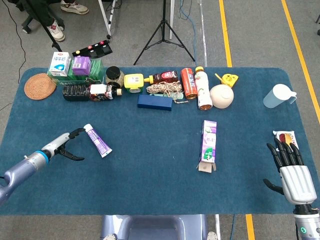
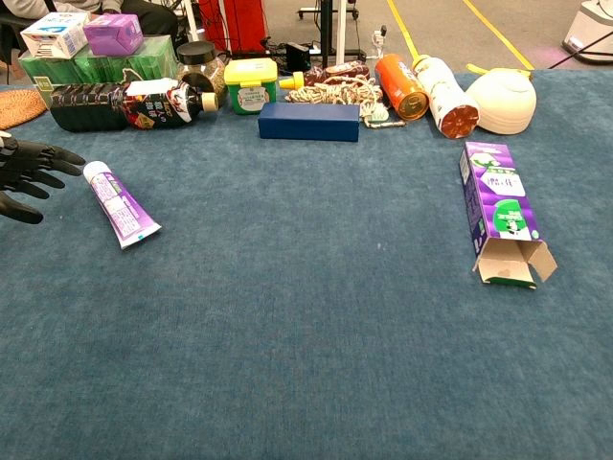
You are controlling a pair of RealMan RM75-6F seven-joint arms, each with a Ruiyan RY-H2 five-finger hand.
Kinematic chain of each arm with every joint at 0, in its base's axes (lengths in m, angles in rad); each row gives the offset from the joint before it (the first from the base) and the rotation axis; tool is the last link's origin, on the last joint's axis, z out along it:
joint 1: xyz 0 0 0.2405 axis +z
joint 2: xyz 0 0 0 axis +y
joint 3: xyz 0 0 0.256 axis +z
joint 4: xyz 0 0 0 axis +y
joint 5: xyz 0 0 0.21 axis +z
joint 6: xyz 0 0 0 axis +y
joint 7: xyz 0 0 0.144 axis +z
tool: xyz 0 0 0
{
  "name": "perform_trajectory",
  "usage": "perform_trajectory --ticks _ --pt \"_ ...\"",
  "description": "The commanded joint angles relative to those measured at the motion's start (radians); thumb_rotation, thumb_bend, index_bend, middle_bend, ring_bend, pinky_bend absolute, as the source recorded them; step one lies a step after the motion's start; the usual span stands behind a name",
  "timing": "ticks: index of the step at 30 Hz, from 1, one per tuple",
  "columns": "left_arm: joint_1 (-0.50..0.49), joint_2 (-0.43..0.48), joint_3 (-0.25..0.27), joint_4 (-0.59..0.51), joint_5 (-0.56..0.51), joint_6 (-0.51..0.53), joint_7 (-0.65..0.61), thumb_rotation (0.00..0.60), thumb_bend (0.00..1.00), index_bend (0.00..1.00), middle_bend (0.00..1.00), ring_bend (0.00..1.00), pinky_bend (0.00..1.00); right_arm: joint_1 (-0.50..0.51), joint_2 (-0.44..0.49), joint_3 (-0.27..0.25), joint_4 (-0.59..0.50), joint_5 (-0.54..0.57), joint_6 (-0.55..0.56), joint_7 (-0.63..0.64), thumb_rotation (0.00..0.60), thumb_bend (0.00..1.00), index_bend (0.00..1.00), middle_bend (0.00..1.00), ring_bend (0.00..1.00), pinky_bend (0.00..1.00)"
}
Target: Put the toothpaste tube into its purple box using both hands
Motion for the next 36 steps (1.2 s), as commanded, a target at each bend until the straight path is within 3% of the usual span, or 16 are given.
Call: perform_trajectory --ticks 1,9,22,28,36 --pt "-0.016 -0.002 -0.011 -0.010 -0.017 -0.019 0.019 0.600 0.02 0.00 0.00 0.00 0.04 0.001 -0.001 0.000 0.001 0.001 -0.002 -0.002 0.600 0.00 0.03 0.00 0.00 0.01" --pt "-0.052 -0.020 -0.057 -0.040 -0.097 -0.060 0.140 0.600 0.02 0.00 0.00 0.00 0.04 0.000 -0.002 0.004 0.005 0.008 0.003 -0.001 0.600 0.00 0.03 0.00 0.00 0.01" --pt "-0.052 -0.068 -0.119 -0.060 -0.174 -0.025 0.289 0.600 0.02 0.00 0.00 0.00 0.04 0.003 -0.002 0.007 0.009 0.016 -0.003 0.003 0.600 0.00 0.03 0.00 0.00 0.01" --pt "-0.031 -0.064 -0.130 -0.072 -0.172 0.003 0.288 0.600 0.02 0.00 0.00 0.00 0.04 0.002 -0.001 0.006 0.008 0.016 -0.001 0.002 0.600 0.00 0.03 0.00 0.00 0.01" --pt "0.019 -0.019 -0.124 -0.035 -0.135 0.045 0.188 0.600 0.02 0.00 0.00 0.00 0.04 0.004 -0.003 -0.001 0.004 0.007 -0.007 -0.001 0.600 0.00 0.03 0.00 0.00 0.01"
